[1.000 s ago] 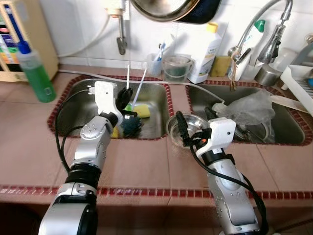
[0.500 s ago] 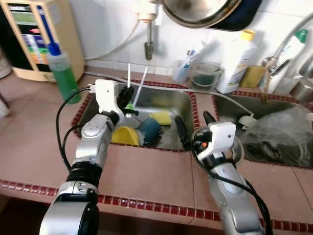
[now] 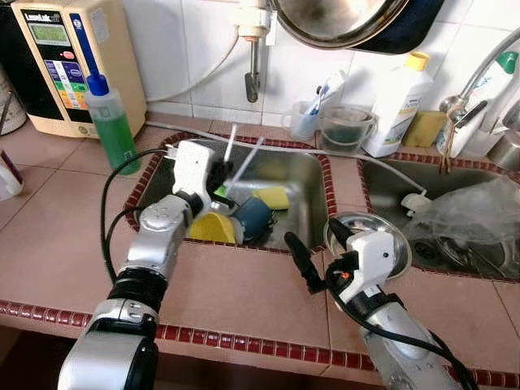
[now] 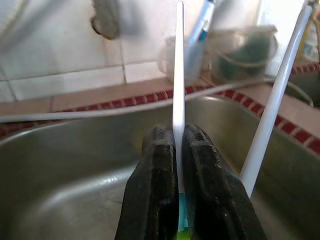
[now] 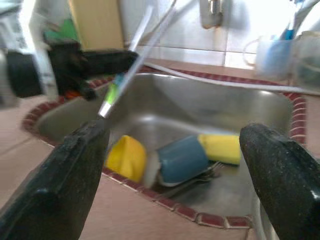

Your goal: Kitchen organization

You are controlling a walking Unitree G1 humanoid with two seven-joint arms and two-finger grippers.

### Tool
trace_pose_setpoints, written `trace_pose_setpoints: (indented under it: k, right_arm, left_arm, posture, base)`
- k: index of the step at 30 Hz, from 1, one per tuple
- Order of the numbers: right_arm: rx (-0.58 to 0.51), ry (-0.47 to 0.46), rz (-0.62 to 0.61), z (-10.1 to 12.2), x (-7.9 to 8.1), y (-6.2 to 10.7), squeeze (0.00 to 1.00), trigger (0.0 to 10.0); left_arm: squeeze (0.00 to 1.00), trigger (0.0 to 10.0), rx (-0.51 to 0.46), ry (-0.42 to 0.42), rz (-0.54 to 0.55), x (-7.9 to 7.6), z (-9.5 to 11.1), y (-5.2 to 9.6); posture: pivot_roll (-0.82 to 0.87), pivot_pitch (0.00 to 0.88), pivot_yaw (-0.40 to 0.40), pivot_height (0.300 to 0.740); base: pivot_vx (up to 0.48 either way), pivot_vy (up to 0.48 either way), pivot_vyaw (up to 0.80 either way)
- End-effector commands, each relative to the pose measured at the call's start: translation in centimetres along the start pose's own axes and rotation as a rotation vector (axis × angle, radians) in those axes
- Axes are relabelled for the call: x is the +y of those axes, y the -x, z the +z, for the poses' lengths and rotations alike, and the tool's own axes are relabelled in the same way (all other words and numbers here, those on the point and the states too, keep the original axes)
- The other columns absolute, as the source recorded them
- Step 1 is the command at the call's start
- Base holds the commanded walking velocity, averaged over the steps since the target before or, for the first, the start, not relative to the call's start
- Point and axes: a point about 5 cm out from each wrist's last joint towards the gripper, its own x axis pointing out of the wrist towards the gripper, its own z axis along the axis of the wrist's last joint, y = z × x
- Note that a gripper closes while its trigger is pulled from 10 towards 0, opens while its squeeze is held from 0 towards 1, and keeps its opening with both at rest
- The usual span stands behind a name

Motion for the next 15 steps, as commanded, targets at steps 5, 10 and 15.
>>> trace_pose_setpoints:
  k: [5,10,15]
  right_arm:
    - [0.019,-0.045,0.069,0.7,0.9,0.7,0.0,10.0]
    - [0.026,-0.077,0.089,1.0,1.1,1.1,0.0,10.0]
    - [0.024,-0.111,0.091,1.5,1.0,1.3,0.0,10.0]
  left_arm:
    - [0.0,10.0,0.053,-0.02,-0.034,-0.5,-0.7,-0.1]
    - [0.0,10.0,0.084,-0.041,-0.038,-0.5,-1.1,-0.1]
    - [0.3,10.0,0.113,-0.047,-0.04,-0.6,-1.5,-0.1]
  posture:
    - [-0.08,0.023,0.001,0.74]
    - [-0.08,0.028,0.006,0.74]
    - [-0.08,0.033,0.008,0.74]
  base:
    - [0.0,0.0,0.0]
    - [0.0,0.0,0.0]
    - [0.0,0.0,0.0]
